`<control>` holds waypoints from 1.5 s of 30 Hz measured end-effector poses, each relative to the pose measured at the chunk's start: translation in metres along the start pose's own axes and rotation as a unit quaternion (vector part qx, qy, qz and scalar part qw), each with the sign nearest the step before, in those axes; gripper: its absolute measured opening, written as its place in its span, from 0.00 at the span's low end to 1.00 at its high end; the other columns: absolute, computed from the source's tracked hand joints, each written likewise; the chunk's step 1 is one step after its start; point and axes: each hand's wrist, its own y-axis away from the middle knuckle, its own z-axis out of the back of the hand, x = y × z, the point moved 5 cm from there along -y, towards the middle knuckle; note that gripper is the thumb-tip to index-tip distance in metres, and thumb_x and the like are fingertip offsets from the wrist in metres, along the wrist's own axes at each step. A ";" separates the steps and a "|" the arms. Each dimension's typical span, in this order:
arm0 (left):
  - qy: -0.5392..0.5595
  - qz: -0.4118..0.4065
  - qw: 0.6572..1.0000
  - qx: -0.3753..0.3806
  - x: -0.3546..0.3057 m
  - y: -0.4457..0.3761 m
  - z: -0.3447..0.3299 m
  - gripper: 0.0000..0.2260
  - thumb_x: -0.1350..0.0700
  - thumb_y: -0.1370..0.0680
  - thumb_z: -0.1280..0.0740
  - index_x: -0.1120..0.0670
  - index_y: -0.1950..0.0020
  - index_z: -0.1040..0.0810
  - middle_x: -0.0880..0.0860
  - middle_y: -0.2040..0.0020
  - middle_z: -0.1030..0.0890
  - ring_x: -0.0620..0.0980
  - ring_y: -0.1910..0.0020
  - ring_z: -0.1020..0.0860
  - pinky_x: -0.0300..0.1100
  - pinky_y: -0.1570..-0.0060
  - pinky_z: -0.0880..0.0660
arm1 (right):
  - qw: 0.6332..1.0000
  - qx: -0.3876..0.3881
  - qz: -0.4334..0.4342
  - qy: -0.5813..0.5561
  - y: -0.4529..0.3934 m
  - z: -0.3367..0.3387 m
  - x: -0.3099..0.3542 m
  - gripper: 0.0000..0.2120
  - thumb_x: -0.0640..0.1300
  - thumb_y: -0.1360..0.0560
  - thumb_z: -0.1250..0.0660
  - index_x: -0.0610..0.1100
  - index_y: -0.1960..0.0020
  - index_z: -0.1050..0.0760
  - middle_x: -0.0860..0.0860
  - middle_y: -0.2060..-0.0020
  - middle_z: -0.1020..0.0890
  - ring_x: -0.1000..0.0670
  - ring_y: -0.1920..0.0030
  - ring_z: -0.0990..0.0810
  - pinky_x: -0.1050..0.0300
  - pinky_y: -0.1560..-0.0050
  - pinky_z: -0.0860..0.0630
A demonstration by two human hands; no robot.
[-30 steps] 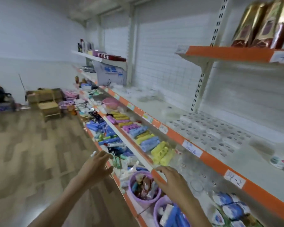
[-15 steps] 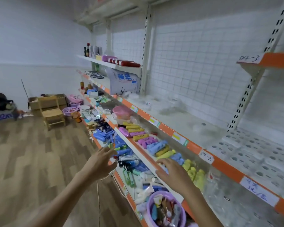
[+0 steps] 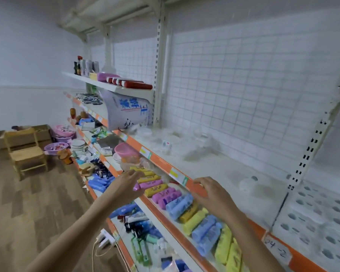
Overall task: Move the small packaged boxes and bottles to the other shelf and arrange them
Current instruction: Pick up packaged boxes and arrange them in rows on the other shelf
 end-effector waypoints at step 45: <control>0.228 -0.464 0.816 0.257 0.054 -0.411 -0.139 0.33 0.31 0.39 0.32 0.50 0.41 0.24 0.40 0.49 0.29 0.39 0.49 0.27 0.31 0.46 0.31 | 0.967 0.094 -0.226 0.072 -0.296 -0.070 -0.121 0.26 0.46 0.29 0.30 0.59 0.34 0.34 0.54 0.39 0.33 0.54 0.38 0.36 0.58 0.36 0.34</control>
